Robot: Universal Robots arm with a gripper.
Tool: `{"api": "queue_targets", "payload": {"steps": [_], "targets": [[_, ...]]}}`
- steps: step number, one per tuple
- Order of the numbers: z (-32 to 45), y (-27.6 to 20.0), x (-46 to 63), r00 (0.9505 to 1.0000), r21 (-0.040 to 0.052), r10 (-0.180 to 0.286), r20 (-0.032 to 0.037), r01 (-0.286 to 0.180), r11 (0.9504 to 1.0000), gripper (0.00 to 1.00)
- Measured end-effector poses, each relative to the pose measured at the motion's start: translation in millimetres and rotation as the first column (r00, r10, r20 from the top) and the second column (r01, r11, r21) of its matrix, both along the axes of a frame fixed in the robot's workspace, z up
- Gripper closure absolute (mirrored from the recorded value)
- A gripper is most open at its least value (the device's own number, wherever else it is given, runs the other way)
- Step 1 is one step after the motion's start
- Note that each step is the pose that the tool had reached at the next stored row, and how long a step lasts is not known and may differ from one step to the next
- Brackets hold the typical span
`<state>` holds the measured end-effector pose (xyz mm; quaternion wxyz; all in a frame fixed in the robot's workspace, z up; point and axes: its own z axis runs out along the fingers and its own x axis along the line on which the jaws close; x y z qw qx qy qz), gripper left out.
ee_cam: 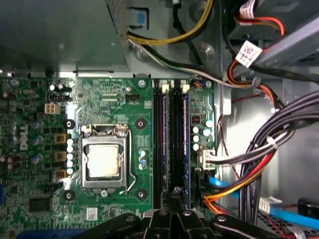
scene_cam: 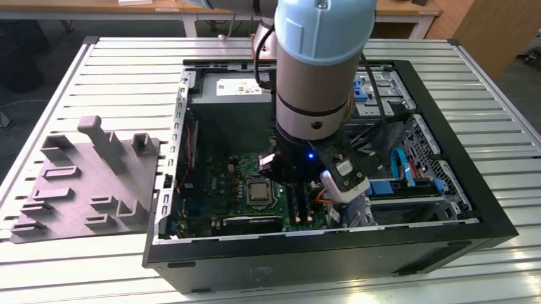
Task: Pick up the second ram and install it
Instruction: 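Press down the second ram until it locks into place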
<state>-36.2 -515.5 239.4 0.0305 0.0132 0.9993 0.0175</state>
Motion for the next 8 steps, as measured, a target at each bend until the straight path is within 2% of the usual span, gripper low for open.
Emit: {"api": "queue_targets", "payload": {"steps": [8], "targets": [[-0.3,20.4,0.0,1.0000,0.0000,0.000,0.0000,0.000,1.0000,0.89]]}}
